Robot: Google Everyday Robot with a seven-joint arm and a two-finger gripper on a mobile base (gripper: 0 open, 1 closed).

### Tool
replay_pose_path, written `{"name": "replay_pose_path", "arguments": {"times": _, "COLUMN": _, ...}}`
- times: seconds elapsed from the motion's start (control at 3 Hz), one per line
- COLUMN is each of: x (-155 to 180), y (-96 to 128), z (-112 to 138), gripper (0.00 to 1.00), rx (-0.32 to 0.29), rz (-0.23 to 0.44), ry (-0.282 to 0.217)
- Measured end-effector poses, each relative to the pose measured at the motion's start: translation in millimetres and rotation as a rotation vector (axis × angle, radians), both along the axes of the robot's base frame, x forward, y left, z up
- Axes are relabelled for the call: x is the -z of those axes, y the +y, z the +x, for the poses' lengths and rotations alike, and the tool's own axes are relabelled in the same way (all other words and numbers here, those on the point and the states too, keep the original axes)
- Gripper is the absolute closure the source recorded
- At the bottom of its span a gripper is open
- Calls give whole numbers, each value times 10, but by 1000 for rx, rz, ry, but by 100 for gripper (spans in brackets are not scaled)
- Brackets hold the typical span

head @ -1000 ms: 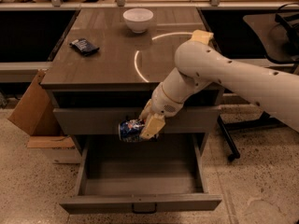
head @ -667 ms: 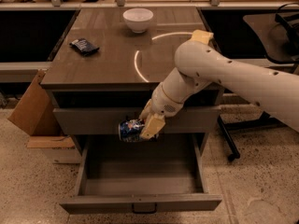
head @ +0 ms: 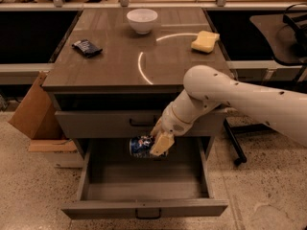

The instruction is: Place pepsi can into middle drawer

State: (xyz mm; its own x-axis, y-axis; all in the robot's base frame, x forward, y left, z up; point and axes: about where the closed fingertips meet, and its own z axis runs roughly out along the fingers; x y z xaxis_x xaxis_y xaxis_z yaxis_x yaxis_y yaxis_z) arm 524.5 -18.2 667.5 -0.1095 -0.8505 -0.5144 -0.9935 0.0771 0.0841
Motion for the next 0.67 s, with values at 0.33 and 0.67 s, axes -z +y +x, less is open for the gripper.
{"name": "replay_pose_path", "arguments": {"times": 0.33, "x": 274, "y": -105, "z": -28, "gripper": 100, "rx": 34, "rz": -6, "ry": 5}}
{"name": "replay_pose_path", "arguments": {"times": 0.67, "x": 659, "y": -187, "z": -26, "gripper": 100, "rx": 63, "rz": -25, "ry": 33}}
